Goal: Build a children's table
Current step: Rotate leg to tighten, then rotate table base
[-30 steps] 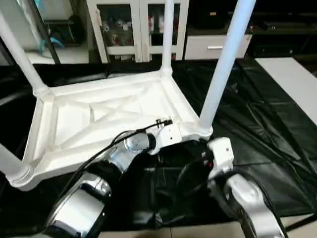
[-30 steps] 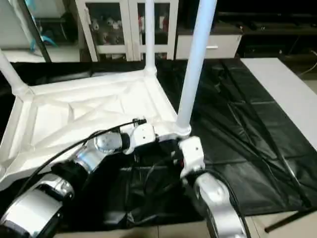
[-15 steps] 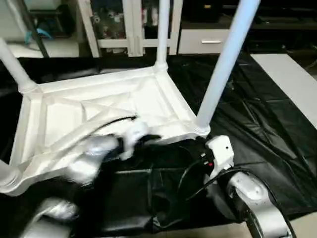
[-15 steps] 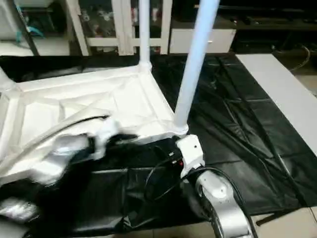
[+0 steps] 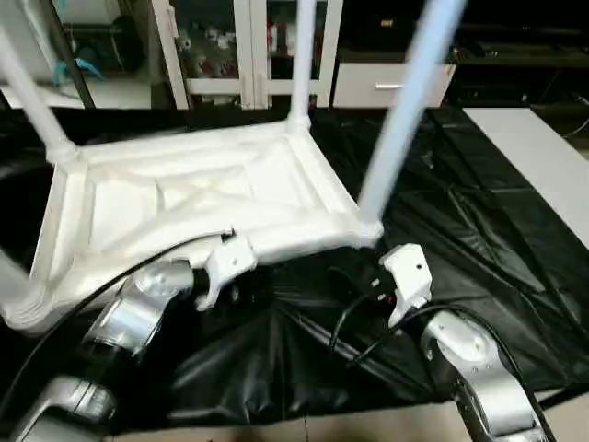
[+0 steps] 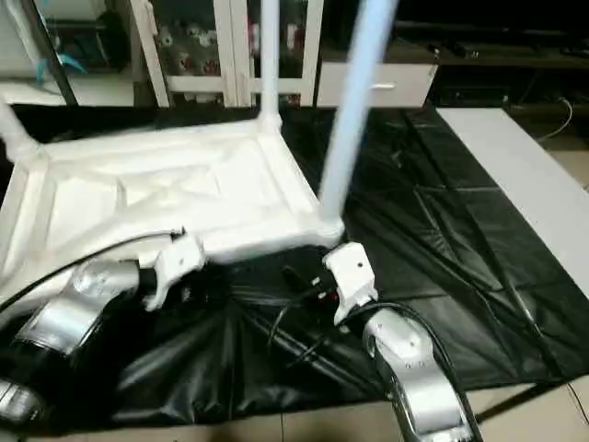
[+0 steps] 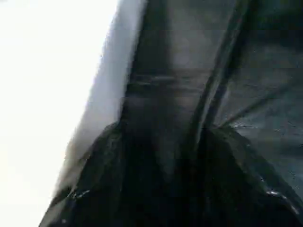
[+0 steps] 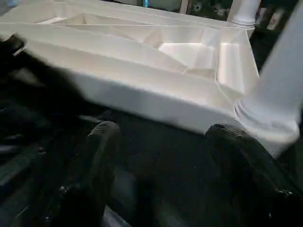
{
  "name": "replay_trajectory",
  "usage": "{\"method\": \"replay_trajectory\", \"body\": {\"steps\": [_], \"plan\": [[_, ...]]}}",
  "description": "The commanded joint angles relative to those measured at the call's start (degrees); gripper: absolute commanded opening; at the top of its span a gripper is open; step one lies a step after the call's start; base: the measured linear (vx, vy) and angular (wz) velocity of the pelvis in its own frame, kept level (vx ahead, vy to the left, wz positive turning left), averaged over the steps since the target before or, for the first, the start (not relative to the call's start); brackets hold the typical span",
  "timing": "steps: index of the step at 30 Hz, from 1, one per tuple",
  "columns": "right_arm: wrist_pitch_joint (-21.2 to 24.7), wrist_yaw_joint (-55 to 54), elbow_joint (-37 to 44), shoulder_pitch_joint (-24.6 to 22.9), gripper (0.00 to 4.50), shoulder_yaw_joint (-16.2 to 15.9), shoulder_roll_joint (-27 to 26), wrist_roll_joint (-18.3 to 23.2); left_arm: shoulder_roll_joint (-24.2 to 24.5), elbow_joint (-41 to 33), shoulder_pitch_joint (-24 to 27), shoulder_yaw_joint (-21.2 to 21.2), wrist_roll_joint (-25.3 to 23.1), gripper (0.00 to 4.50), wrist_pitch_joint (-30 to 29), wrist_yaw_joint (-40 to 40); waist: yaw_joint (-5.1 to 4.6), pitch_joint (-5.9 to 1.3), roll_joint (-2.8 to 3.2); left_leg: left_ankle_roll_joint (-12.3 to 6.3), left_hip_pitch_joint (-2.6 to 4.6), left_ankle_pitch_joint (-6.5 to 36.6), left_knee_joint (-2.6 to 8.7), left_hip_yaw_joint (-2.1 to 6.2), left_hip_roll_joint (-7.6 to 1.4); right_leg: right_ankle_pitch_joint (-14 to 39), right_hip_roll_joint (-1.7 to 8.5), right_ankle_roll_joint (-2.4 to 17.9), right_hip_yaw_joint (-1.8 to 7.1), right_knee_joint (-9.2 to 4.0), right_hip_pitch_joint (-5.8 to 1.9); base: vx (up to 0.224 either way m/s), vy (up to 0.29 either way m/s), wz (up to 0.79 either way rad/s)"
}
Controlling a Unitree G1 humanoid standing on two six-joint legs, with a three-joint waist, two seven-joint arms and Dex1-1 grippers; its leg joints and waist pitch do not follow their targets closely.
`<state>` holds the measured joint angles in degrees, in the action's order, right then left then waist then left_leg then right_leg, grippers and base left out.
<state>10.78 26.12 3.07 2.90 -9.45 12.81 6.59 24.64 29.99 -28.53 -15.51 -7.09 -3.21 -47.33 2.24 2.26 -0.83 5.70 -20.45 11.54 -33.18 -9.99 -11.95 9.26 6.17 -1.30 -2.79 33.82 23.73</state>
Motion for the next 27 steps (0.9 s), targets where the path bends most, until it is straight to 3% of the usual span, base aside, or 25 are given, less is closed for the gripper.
{"method": "replay_trajectory", "body": {"steps": [1,4,7,9,10,11,12,14,15,16,18,20,21,22,23,25,26,27], "plan": [[0.26,-0.55,-0.15,-0.06,3.21,0.41,0.0,-0.06,-0.17,1.66,-1.65,1.48,-2.22,3.2,1.21,4.11,0.12,-2.7,0.36,0.18,-0.11,17.54,4.64,-0.14,-0.39,19.56,0.96,7.38,1.56,-4.31,-2.57,0.0,0.0,0.0],[0.22,-0.73,0.07,-0.21,3.21,0.0,-0.24,-0.3,-0.25,3.26,-2.21,0.86,-3.62,3.48,2.6,6.01,0.02,-2.8,0.38,0.33,-0.36,17.3,4.68,0.12,-0.38,20.93,0.97,6.48,1.62,-4.44,-2.49,0.0,0.0,0.0],[0.23,-0.68,0.72,-0.34,3.21,-0.48,-0.27,-0.57,-0.56,2.66,-1.53,1.05,-2.32,3.6,3.46,6.1,0.07,-3.17,0.54,0.26,-0.34,14.78,4.42,0.15,-0.47,14.76,0.81,8.46,1.81,-3.73,-2.57,0.0,0.0,0.0],[-0.13,-0.54,0.59,-0.42,3.21,-0.72,-0.25,-0.83,-1.55,0.77,-0.12,3.16,1.57,3.93,4.1,4.95,0.07,-3.19,0.74,0.02,-0.54,13.4,4.39,0.14,-0.45,10.8,0.67,10.02,1.84,-3.3,-2.78,0.0,0.0,0.0],[-0.34,-0.48,0.72,-0.65,3.21,-0.82,-0.09,-1.02,-2.34,-2.29,1.9,5.58,5.63,3.93,3.83,3.32,0.06,-3.27,0.68,-0.03,-0.57,12.94,4.28,0.12,-0.43,9.67,0.68,10.54,1.86,-3.15,-2.88,0.0,0.0,0.0],[-0.38,-0.25,1.23,-1.02,3.21,-0.68,-0.06,-0.71,-3.14,-6.02,4.31,8.27,10.38,3.98,3.11,1.41,0.16,-3.36,0.99,-0.14,-0.38,12.23,4.13,0.03,-0.57,6.96,0.69,12.06,1.92,-2.92,-2.86,0.0,0.0,0.0],[-0.44,0.25,2.0,-1.54,3.21,-0.41,-0.02,-0.01,-3.9,-11.27,7.7,11.69,16.62,4.05,1.3,-0.98,0.32,-3.58,0.76,-1.07,-0.27,9.91,3.79,-0.25,-0.58,2.05,0.52,14.39,1.9,-2.42,-2.85,0.0,0.0,0.0],[-0.46,0.58,2.33,-1.73,3.21,-0.27,0.0,0.42,-4.03,-13.6,9.22,13.06,19.33,4.28,0.1,-1.95,0.15,-3.55,0.38,-2.02,-0.73,9.04,3.74,-0.32,-0.52,0.53,0.48,15.17,1.88,-2.24,-3.18,0.0,0.0,0.0],[-0.86,1.43,2.76,-1.88,3.21,-0.14,-0.21,1.53,-2.76,-17.83,13.66,17.29,25.05,4.36,-1.06,-3.68,0.17,-3.41,0.06,-2.99,-0.71,9.89,3.67,-0.39,-0.54,2.56,0.55,15.1,1.86,-2.12,-3.17,0.0,0.0,0.0],[-0.86,1.43,2.76,-1.88,3.21,-0.14,-0.21,1.53,-2.76,-17.83,13.66,17.29,25.05,4.36,-1.06,-3.68,0.17,-3.41,0.06,-2.99,-0.71,9.89,3.67,-0.39,-0.54,2.56,0.55,15.1,1.86,-2.12,-3.17,0.0,0.0,0.0],[-1.48,3.09,3.08,-1.57,3.21,-0.41,-0.57,3.13,-0.22,-21.29,18.53,23.21,30.44,4.45,-2.04,-5.09,-0.2,-2.72,-0.85,-2.72,-0.82,14.8,4.25,-0.48,-0.69,13.86,0.48,11.89,1.82,-3.25,-2.64,0.0,0.0,0.0],[-1.6,3.4,3.11,-1.45,3.21,-0.54,-0.6,3.34,0.35,-22.31,19.55,24.48,31.37,4.45,-2.58,-5.16,-0.01,-2.57,-0.09,-1.87,-0.18,17.39,4.37,-0.43,-0.75,18.45,0.37,10.29,1.87,-3.67,-2.02,0.0,0.0,0.0],[-1.7,3.9,2.99,-1.09,3.21,-0.85,-0.68,3.52,1.69,-23.36,21.22,27.07,32.76,4.45,-3.22,-5.77,-0.13,-2.42,-1.11,-1.3,0.0,18.83,4.42,-0.54,-0.86,20.49,0.17,9.17,1.85,-4.1,-1.68,0.0,0.0,0.0],[-1.89,4.45,2.56,-0.6,3.21,-1.27,-0.82,3.51,3.38,-24.13,23.25,30.49,34.37,4.45,-3.67,-6.65,0.02,-2.4,-1.31,-0.89,-0.22,18.92,4.49,-0.31,-0.87,21.06,0.25,8.8,1.83,-3.71,-1.87,0.0,0.0,0.0],[-2.03,4.74,2.24,-0.32,3.21,-1.47,-0.85,3.45,4.28,-24.23,24.21,32.19,35.0,4.45,-3.79,-7.1,0.21,-2.32,-0.57,-0.41,0.0,19.22,4.75,-0.3,-0.99,21.47,0.29,8.29,1.96,-3.91,-1.48,0.0,0.0,0.0],[-2.49,5.53,1.06,0.39,3.21,-1.99,-0.84,3.09,7.23,-23.29,27.34,38.01,36.62,4.45,-3.23,-7.56,0.12,-2.18,-1.03,0.57,0.04,20.9,5.01,-0.14,-0.97,21.0,0.02,7.49,1.84,-3.88,-1.44,0.0,0.0,0.0],[-2.49,5.54,1.05,0.4,3.21,-2.0,-0.84,3.08,7.27,-23.26,27.38,38.1,36.64,4.45,-3.21,-7.55,0.18,-2.04,-0.79,0.86,0.25,21.95,5.09,-0.08,-0.96,21.3,-0.06,7.41,1.87,-3.85,-1.27,0.0,0.0,0.0],[-2.6,6.09,0.51,0.84,3.21,-2.01,-0.66,3.23,9.32,-21.74,29.26,41.98,37.43,4.45,-2.26,-7.58,0.23,-2.25,-1.37,1.01,0.59,21.63,5.01,-0.1,-1.01,19.22,-0.06,7.83,1.92,-3.72,-1.3,0.0,0.0,0.0]]}}
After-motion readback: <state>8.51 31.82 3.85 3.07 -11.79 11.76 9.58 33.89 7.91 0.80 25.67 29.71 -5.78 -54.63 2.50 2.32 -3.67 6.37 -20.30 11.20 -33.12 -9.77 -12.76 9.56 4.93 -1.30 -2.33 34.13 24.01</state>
